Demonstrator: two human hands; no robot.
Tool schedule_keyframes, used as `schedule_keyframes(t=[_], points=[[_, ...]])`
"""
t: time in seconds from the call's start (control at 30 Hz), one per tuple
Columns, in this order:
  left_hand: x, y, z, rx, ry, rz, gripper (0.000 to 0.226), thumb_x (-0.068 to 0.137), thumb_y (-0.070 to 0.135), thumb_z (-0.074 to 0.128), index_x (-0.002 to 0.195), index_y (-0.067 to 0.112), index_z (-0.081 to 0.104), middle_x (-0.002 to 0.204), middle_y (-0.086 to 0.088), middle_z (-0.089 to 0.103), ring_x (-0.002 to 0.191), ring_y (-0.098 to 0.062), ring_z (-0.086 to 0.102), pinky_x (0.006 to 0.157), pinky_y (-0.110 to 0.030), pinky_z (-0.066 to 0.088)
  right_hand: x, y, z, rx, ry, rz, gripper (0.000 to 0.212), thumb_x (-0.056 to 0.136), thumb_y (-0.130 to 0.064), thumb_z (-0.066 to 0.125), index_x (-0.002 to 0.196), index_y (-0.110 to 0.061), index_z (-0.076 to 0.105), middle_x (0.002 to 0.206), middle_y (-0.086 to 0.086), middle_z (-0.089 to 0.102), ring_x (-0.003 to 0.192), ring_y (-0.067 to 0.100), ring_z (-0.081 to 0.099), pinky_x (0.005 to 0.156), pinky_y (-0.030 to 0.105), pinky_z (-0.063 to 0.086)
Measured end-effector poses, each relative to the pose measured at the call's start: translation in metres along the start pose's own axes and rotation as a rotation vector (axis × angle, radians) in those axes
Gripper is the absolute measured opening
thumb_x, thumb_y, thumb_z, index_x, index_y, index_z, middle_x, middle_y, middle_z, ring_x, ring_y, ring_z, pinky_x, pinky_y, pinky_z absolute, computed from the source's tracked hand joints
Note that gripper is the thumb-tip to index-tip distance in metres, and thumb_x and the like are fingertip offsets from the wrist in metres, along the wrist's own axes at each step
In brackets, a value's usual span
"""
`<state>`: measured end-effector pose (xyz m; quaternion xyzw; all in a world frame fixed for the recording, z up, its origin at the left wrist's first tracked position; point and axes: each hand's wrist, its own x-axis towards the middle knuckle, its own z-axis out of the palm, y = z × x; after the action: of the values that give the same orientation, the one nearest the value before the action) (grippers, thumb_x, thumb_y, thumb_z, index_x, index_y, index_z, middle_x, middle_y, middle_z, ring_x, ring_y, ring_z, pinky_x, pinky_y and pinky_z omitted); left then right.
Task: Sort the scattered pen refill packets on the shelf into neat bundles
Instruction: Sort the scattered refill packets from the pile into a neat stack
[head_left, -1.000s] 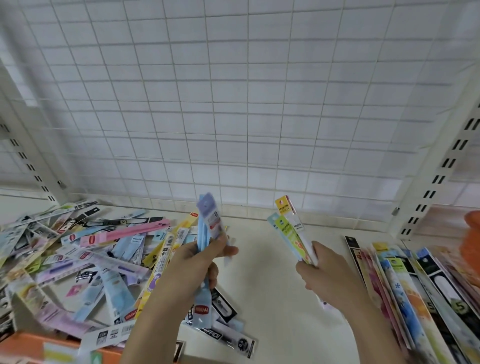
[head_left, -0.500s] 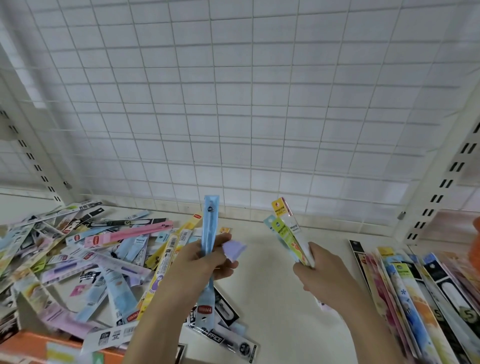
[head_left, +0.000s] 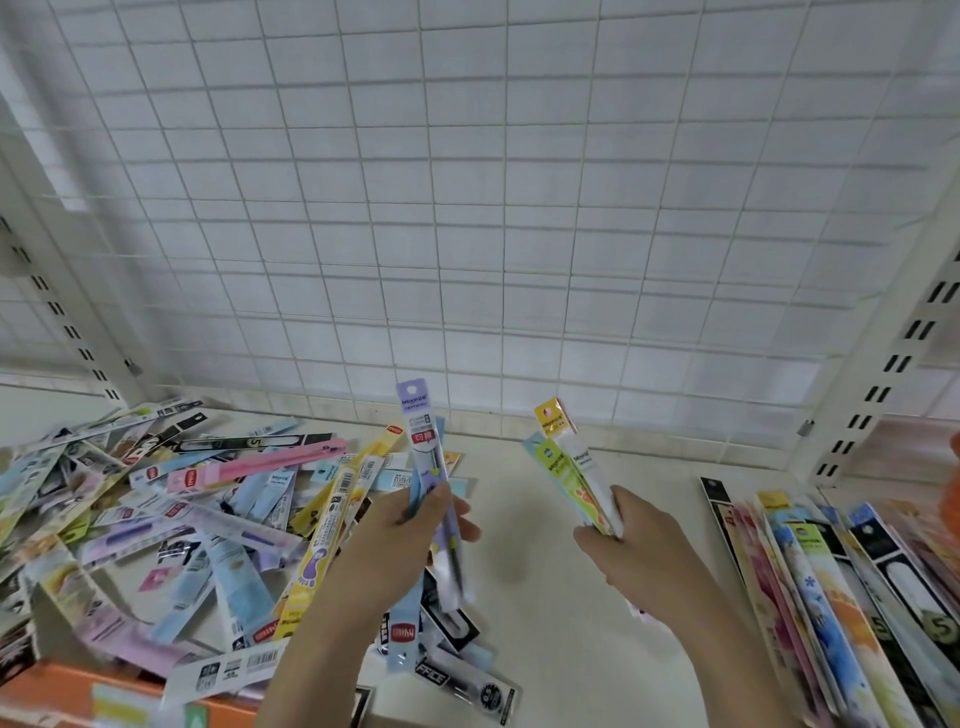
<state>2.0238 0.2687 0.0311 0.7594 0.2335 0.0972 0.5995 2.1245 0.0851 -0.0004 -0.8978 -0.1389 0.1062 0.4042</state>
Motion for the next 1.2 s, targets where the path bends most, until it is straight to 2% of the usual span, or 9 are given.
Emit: schedule_keyframes(t=[0.07, 0.17, 0.27, 0.4, 0.53, 0.73, 0.87, 1.03, 1.2], points=[[-0.001, -0.001, -0.001, 0.006, -0.013, -0.006, 0.037, 0.099, 0.019, 0.038, 0.067, 0.013, 0.057, 0.058, 0.008, 0.07, 0.074, -0.01, 0.063, 0.066, -0.017, 0.043, 0.0, 0.001, 0.0, -0.004, -0.004, 0.0, 0.023, 0.082, -0.021, 0.056, 0.088, -0.001, 0.047, 0.069, 0.008, 0.05, 0.057, 0.022, 0.045, 0.054, 0.027, 0.036], [-0.007, 0.003, 0.0, -0.154, -0.057, -0.024, 0.01, 0.098, 0.006, 0.036, 0.095, 0.006, 0.046, 0.063, -0.003, 0.066, 0.046, -0.017, 0.062, 0.049, -0.021, 0.049, 0.0, 0.001, 0.001, -0.006, -0.008, -0.004, 0.022, 0.082, -0.022, 0.056, 0.089, -0.002, 0.048, 0.069, 0.007, 0.05, 0.058, 0.021, 0.046, 0.054, 0.027, 0.036], [-0.009, 0.005, -0.001, -0.251, -0.065, -0.081, 0.031, 0.095, 0.005, 0.043, 0.117, 0.025, 0.033, 0.074, -0.01, 0.055, 0.033, -0.017, 0.047, 0.037, -0.024, 0.042, -0.001, 0.0, 0.002, -0.008, -0.018, -0.009, 0.021, 0.083, -0.022, 0.056, 0.089, -0.003, 0.049, 0.07, 0.006, 0.051, 0.058, 0.021, 0.047, 0.053, 0.026, 0.036], [-0.009, 0.002, -0.002, -0.098, -0.063, -0.011, 0.027, 0.088, 0.029, 0.06, 0.105, 0.018, 0.043, 0.045, 0.0, 0.047, 0.032, -0.014, 0.041, 0.038, -0.021, 0.039, -0.001, 0.001, 0.003, 0.006, -0.017, -0.007, 0.023, 0.082, -0.022, 0.056, 0.082, -0.002, 0.044, 0.067, 0.005, 0.049, 0.056, 0.021, 0.046, 0.053, 0.027, 0.036], [-0.01, 0.009, 0.001, -0.159, -0.033, 0.017, 0.024, 0.091, 0.025, 0.055, 0.074, 0.01, 0.049, 0.052, 0.0, 0.046, 0.04, -0.016, 0.056, 0.043, -0.02, 0.046, -0.003, 0.002, 0.004, 0.023, -0.024, -0.008, 0.023, 0.082, -0.022, 0.056, 0.082, -0.002, 0.044, 0.067, 0.004, 0.05, 0.056, 0.02, 0.046, 0.054, 0.027, 0.036], [-0.006, 0.007, 0.0, -0.113, 0.051, 0.03, 0.028, 0.092, 0.028, 0.053, 0.071, 0.03, 0.071, 0.055, 0.013, 0.061, 0.069, -0.011, 0.055, 0.06, -0.017, 0.04, -0.004, 0.002, 0.002, 0.015, -0.034, -0.015, 0.022, 0.084, -0.023, 0.057, 0.086, -0.003, 0.047, 0.071, 0.005, 0.053, 0.059, 0.02, 0.049, 0.055, 0.027, 0.038], [-0.006, 0.007, -0.003, -0.16, 0.075, 0.024, 0.029, 0.09, 0.021, 0.058, 0.064, 0.011, 0.067, 0.045, 0.008, 0.059, 0.041, 0.002, 0.053, 0.041, -0.008, 0.04, -0.004, 0.002, 0.002, 0.015, -0.029, -0.017, 0.022, 0.084, -0.023, 0.056, 0.086, -0.003, 0.047, 0.07, 0.006, 0.052, 0.058, 0.02, 0.048, 0.054, 0.027, 0.037], [-0.006, 0.006, -0.005, -0.168, 0.13, 0.142, 0.018, 0.092, 0.012, 0.054, 0.092, 0.03, 0.058, 0.066, 0.005, 0.071, 0.063, 0.002, 0.066, 0.063, -0.022, 0.049, -0.004, 0.001, 0.002, 0.017, -0.031, -0.02, 0.022, 0.083, -0.023, 0.057, 0.085, -0.003, 0.047, 0.07, 0.006, 0.053, 0.059, 0.021, 0.05, 0.054, 0.027, 0.038], [-0.01, 0.006, -0.016, -0.211, 0.171, 0.129, 0.023, 0.093, 0.007, 0.05, 0.096, 0.029, 0.057, 0.086, 0.005, 0.066, 0.073, 0.004, 0.064, 0.059, -0.014, 0.048, -0.002, -0.004, 0.006, 0.011, -0.039, -0.037, 0.022, 0.083, -0.023, 0.057, 0.085, -0.003, 0.047, 0.072, 0.008, 0.053, 0.06, 0.022, 0.051, 0.056, 0.028, 0.04]])
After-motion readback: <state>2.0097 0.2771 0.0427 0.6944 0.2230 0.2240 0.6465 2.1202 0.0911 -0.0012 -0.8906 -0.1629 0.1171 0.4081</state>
